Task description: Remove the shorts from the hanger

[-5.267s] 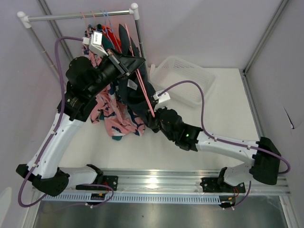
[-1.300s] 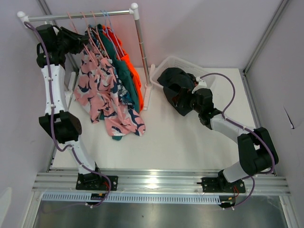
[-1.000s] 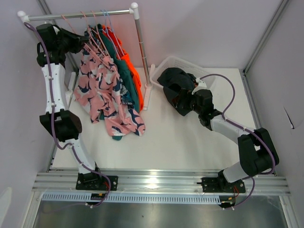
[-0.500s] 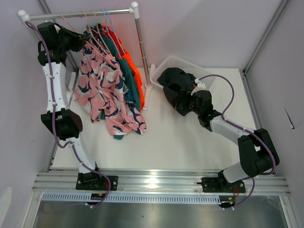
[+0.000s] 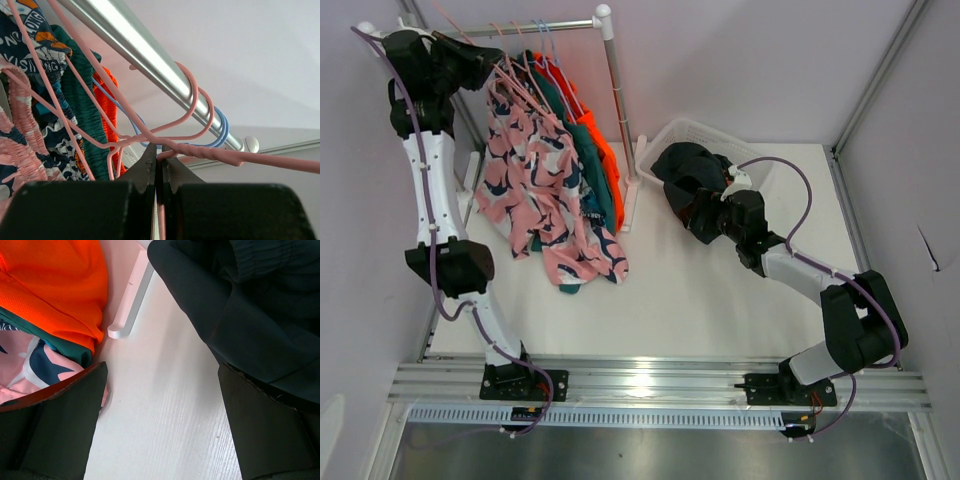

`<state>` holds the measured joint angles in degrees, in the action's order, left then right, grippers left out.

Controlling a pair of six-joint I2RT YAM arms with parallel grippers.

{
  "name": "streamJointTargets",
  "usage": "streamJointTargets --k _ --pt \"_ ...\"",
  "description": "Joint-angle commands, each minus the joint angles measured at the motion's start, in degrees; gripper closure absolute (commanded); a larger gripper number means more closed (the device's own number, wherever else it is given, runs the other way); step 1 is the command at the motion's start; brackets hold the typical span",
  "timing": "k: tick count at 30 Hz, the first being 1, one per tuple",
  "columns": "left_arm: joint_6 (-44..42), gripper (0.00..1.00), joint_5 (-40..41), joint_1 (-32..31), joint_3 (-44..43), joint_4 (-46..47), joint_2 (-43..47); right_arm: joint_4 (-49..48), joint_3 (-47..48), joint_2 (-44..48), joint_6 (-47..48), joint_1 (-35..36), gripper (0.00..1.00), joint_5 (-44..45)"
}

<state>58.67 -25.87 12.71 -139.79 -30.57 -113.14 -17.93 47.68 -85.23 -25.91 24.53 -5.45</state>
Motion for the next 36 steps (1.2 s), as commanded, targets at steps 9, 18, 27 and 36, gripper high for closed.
streamJointTargets --k 9,18,27,36 --pt "4.60 1.00 5.56 -0.32 -4.97 6.92 -6.04 -3.07 0.13 0.33 0.42 0.34 0.00 0.36" --pt "3.73 0.91 7.85 -0.67 -3.92 5.87 -7.70 -4.04 -0.66 -0.29 -0.02 1.48 0.01 0.44" --pt "4.26 0.84 5.74 -0.49 -2.69 5.87 -9.90 -4.04 -0.92 0.06 0.07 2.45 0.00 0.53" --pt "2.41 0.69 6.09 -0.32 -3.21 4.73 -9.99 -4.57 -1.10 -0.29 -0.19 3.32 0.00 0.62"
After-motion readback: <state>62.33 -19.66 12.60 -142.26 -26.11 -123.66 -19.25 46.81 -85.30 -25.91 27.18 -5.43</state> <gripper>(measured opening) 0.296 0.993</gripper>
